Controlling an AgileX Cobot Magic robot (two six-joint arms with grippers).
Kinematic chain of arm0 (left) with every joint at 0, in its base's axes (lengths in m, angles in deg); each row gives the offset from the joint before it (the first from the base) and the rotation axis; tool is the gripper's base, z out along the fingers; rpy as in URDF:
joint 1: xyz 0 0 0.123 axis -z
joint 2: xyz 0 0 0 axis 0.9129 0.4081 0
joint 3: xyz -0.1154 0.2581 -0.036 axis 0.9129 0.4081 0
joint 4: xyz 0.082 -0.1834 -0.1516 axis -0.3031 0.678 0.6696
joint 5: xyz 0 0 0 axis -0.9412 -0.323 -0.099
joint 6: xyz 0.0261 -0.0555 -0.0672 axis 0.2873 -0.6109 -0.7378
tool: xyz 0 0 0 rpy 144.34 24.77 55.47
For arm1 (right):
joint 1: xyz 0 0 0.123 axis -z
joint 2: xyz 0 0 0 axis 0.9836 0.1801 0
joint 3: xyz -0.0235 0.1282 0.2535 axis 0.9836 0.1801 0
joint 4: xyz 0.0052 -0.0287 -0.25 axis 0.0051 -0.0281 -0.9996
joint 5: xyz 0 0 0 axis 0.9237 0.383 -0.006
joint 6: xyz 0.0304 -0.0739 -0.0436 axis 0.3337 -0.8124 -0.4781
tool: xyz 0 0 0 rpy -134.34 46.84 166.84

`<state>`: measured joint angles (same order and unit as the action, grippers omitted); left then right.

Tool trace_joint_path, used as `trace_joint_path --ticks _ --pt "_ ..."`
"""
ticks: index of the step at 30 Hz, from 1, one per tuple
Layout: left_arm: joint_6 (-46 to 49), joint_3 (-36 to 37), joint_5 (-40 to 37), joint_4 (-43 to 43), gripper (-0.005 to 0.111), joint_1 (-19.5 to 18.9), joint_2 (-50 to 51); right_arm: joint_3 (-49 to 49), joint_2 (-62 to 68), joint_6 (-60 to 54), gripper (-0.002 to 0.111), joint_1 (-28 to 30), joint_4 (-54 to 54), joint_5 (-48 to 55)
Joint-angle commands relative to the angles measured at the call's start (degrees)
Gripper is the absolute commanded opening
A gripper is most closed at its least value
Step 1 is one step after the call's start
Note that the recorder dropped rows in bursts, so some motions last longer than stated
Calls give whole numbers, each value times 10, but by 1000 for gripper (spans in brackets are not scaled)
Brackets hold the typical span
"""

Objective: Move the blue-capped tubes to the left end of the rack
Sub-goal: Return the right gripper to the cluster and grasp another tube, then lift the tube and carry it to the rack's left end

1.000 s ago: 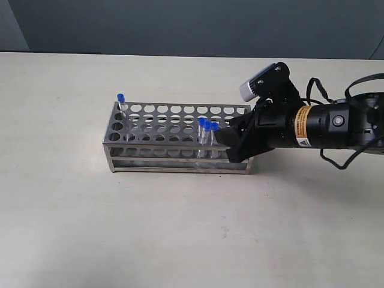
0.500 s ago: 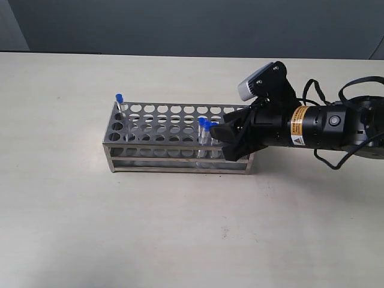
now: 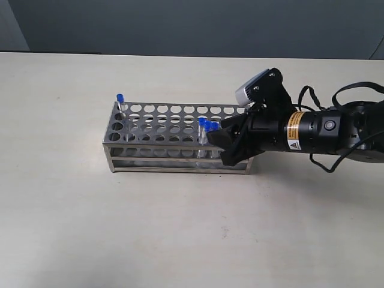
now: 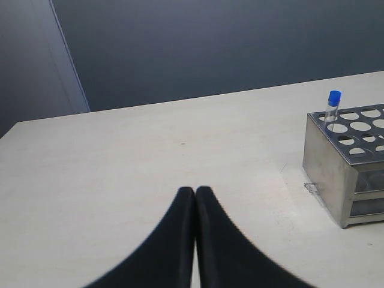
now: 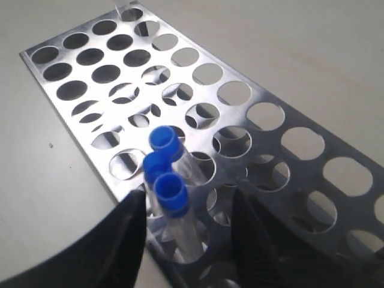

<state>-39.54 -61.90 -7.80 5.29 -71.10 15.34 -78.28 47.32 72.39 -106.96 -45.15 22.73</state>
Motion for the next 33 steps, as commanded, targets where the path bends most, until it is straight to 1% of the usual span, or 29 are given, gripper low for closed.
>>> trace_joint_path --ticks 1,2,3,4,5,8,10,12,14,16,26,29,33 --pt "0 -2 1 -1 1 2 -3 1 4 -4 39 2 15 -10" --pt "0 -2 1 -1 1 2 -3 1 4 -4 34 2 17 -11" --pt "0 -2 1 -1 1 2 -3 1 4 -4 19 2 19 -11" --pt "0 -2 1 -1 1 2 -3 1 4 -4 11 2 19 -13" --pt "0 -2 1 -1 1 2 -3 1 4 -4 -1 2 19 -13" --pt "0 -2 1 -1 1 2 -3 1 -4 -4 -1 2 15 -11" --pt "0 -2 1 -1 1 2 -3 1 -45 -4 -1 2 11 -4" --pt "0 -2 1 -1 1 2 -3 -15 -118 -7 -1 2 10 53" --pt "0 -2 1 -1 1 2 -3 -41 -160 -7 -1 2 9 45" --pt "0 -2 1 -1 1 2 -3 -80 -168 1 -1 0 9 2" --pt "0 -2 1 -1 1 2 -3 -227 3 5 -1 -115 10 -8" --pt "0 -2 1 -1 1 2 -3 -272 51 5 -1 -139 6 -1" --pt "0 -2 1 -1 1 2 -3 -324 99 6 -1 -159 -17 35"
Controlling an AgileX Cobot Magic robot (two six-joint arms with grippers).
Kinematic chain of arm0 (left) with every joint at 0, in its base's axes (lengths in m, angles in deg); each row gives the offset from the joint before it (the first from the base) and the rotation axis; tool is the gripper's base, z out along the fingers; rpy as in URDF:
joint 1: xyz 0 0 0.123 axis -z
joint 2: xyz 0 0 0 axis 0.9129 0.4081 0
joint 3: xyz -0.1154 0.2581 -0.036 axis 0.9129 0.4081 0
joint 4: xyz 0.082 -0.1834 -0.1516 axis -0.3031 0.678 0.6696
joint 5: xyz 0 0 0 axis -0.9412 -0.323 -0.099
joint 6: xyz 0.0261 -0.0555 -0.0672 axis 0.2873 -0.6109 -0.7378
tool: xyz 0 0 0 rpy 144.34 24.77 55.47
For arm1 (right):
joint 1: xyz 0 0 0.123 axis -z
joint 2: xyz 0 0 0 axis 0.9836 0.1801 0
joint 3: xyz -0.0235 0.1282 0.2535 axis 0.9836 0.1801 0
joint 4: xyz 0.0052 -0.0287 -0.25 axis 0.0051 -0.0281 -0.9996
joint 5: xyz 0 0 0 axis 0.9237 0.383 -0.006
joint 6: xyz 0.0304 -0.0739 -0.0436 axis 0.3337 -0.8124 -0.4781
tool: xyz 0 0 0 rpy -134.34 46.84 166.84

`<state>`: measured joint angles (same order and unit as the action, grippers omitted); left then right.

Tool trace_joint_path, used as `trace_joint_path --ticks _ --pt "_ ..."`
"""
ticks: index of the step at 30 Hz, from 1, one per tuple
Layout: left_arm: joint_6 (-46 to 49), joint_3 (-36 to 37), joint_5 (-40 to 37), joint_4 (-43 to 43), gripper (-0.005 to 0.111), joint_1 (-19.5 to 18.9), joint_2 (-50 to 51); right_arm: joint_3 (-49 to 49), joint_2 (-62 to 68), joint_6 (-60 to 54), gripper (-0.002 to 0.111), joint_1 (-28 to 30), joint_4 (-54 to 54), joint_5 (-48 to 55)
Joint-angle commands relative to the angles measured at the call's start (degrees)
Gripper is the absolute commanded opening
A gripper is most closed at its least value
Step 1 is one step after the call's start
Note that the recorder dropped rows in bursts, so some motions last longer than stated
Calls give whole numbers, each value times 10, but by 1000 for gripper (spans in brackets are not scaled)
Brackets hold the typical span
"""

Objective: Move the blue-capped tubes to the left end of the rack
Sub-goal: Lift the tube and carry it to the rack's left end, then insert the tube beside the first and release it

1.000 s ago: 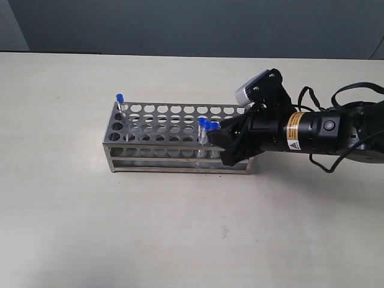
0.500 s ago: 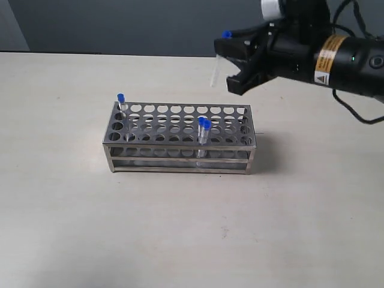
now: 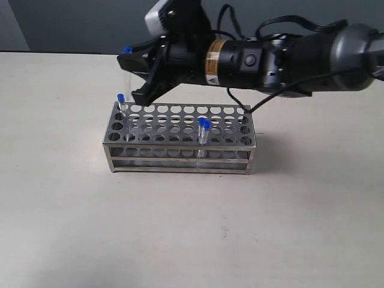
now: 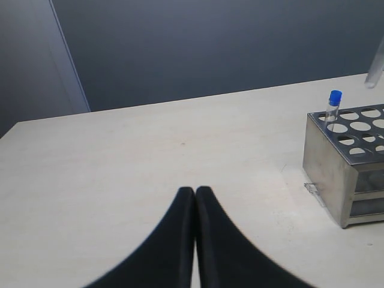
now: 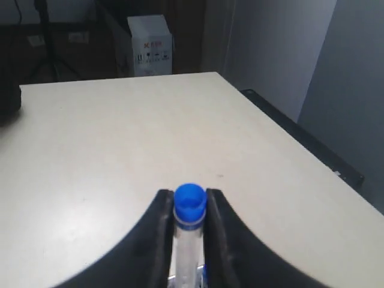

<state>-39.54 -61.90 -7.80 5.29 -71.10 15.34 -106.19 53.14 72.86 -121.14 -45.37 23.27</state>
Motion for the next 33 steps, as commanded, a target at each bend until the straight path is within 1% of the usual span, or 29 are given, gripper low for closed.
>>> trace_joint_path --ticks 1,5,23,24,25,28,30,31,33 --pt "0 -2 1 -1 1 2 -3 -53 49 2 -1 -20 -15 37" --pt "0 -2 1 -1 1 2 -3 -67 69 15 -1 -22 -16 39" --pt "0 -2 1 -1 1 2 -3 -67 123 17 0 -22 -17 33" --pt "0 -2 1 -1 1 2 -3 -67 124 17 3 -22 -17 33" --pt "0 -2 1 -1 1 2 -3 -67 124 17 9 -22 -17 33" --pt "0 -2 1 -1 1 2 -3 -68 124 17 35 -22 -13 32" --pt "0 -2 1 -1 1 2 -3 -68 124 17 47 -22 -8 34" --pt "0 -2 1 -1 1 2 -3 -68 124 17 49 -22 -8 35" --pt "0 -2 1 -1 1 2 -3 -68 124 17 49 -22 -6 35"
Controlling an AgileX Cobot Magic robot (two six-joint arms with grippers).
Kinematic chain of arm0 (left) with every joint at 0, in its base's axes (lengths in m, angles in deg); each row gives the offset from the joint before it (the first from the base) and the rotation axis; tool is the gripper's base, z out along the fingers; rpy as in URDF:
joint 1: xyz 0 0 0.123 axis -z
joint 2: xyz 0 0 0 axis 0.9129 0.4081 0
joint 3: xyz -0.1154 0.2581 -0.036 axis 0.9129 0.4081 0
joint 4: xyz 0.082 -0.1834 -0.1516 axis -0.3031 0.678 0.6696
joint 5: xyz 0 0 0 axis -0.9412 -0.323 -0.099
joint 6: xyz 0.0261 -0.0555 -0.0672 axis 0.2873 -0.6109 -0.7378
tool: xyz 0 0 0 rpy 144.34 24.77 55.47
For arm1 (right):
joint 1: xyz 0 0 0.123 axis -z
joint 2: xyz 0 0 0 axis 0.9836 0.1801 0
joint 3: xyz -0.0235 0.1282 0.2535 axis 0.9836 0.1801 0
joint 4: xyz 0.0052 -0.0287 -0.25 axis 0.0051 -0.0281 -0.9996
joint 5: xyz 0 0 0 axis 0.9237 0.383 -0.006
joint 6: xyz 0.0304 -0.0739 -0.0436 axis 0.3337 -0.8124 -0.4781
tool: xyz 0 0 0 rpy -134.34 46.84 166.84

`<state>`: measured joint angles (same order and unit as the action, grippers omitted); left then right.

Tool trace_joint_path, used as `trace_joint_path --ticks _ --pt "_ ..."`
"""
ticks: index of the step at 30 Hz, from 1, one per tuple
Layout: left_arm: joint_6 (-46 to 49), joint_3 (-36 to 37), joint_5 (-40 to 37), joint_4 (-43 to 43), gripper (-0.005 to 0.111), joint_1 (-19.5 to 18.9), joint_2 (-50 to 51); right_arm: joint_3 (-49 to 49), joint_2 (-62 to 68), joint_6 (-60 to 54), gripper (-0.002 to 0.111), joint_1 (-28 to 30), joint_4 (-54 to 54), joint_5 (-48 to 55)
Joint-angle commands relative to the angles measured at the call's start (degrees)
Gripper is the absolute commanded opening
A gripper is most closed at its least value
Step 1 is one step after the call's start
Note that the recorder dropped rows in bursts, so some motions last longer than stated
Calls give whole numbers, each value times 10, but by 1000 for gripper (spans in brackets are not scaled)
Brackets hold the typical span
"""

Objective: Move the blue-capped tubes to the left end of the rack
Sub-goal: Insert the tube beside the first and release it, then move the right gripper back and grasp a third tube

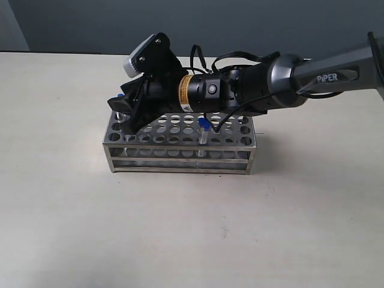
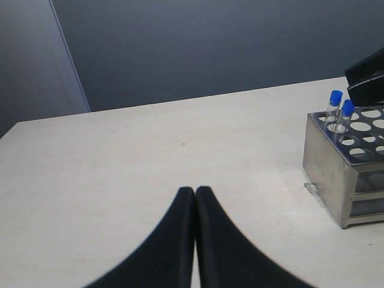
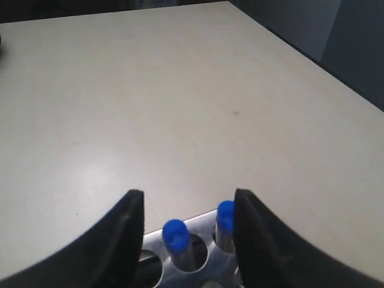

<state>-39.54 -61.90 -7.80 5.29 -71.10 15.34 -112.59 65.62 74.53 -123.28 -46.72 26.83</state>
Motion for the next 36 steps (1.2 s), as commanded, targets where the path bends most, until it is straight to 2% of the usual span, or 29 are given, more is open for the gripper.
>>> trace_joint_path --ticks 1,4,6,9,11,14,18,20,26,36 --pt "0 -2 1 -1 1 2 -3 -4 -4 3 49 -1 13 1" --pt "0 -2 1 -1 1 2 -3 -4 -36 92 46 -1 12 63" --pt "0 -2 1 -1 1 2 -3 5 -76 129 37 2 -23 111" --pt "0 -2 1 -1 1 2 -3 49 -142 129 21 14 -76 110" --pt "0 -2 1 -1 1 2 -3 91 -188 129 18 27 -83 122" --pt "0 -2 1 -1 1 2 -3 166 -257 129 26 53 -83 150" --pt "0 -2 1 -1 1 2 -3 259 -332 129 45 80 -83 187" --pt "0 -2 1 -1 1 2 -3 292 -348 129 49 84 -83 195" --pt "0 -2 1 -1 1 2 -3 340 -336 129 49 82 -75 153" --pt "0 -2 1 -1 1 2 -3 339 -263 109 49 82 -58 113"
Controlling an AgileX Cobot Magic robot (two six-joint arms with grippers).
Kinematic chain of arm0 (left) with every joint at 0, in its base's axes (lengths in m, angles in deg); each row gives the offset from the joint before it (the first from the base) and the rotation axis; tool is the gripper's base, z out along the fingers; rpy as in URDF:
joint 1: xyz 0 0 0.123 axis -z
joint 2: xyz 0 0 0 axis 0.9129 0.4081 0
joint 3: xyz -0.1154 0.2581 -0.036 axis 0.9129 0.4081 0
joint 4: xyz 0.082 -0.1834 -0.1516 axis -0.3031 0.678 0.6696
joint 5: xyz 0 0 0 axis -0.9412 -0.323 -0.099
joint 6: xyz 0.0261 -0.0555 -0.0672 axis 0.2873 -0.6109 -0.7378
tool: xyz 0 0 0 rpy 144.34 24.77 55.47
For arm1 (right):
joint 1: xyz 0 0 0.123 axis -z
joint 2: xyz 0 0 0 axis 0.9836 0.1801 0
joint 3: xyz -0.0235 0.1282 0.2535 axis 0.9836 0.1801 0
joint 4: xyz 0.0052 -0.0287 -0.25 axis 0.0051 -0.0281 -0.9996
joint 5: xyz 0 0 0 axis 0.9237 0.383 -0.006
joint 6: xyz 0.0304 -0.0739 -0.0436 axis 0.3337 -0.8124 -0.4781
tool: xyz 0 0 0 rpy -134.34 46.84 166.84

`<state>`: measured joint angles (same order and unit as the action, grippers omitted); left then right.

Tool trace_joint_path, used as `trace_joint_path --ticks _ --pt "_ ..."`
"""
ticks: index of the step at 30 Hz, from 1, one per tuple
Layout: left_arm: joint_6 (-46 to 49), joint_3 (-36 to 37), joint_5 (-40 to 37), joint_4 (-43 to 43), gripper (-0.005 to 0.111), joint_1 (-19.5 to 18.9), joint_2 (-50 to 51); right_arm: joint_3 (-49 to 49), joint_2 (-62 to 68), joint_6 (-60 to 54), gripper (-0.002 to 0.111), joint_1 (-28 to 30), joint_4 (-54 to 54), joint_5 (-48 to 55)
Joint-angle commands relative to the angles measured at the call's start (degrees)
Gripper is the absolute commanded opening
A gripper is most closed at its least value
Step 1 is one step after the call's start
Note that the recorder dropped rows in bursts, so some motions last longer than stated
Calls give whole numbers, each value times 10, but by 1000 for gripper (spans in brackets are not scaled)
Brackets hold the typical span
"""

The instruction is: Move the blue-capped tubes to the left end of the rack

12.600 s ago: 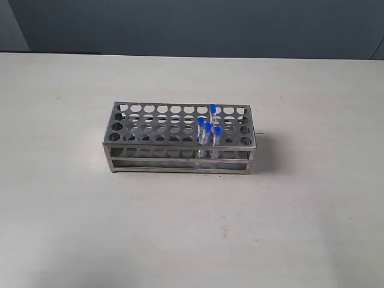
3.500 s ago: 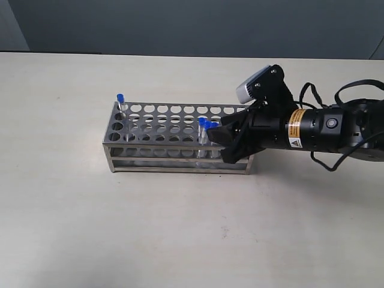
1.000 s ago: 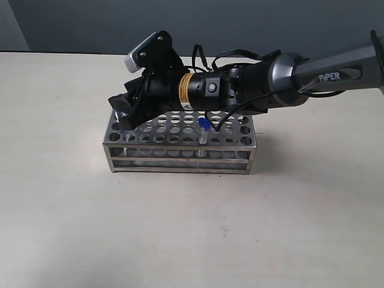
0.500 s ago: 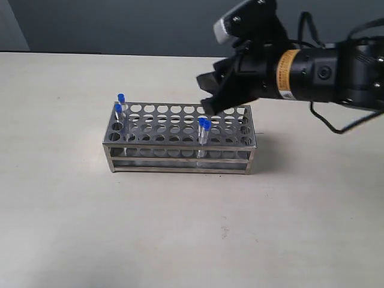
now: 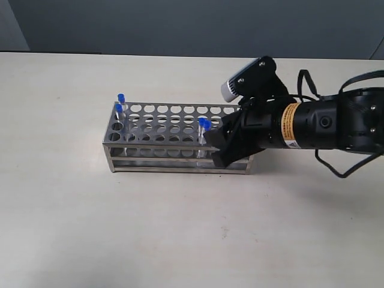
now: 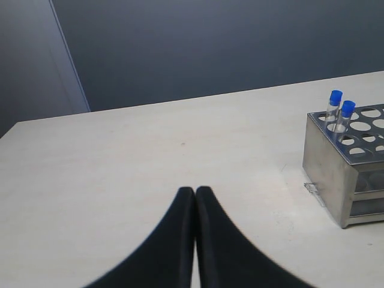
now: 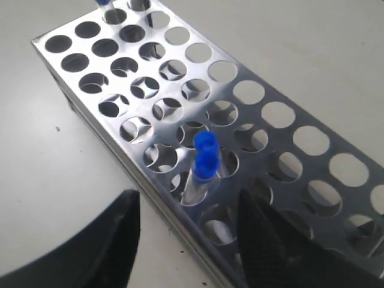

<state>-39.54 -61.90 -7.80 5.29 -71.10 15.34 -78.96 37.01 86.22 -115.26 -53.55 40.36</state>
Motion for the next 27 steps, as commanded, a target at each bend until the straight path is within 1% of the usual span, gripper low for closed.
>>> trace_joint_path --ticks 1,7,16,18,27 --pt "0 -2 1 -1 1 2 -3 1 29 -14 49 2 19 -21" --pt "0 -2 1 -1 1 2 -3 -5 51 -128 49 2 130 -33" --pt "0 -2 1 -1 1 2 -3 -39 85 -138 48 2 140 -47" --pt "0 -2 1 -1 1 2 -3 -39 85 -138 44 2 140 -43" --pt "0 -2 1 -1 1 2 -3 -39 85 -136 14 2 137 -42"
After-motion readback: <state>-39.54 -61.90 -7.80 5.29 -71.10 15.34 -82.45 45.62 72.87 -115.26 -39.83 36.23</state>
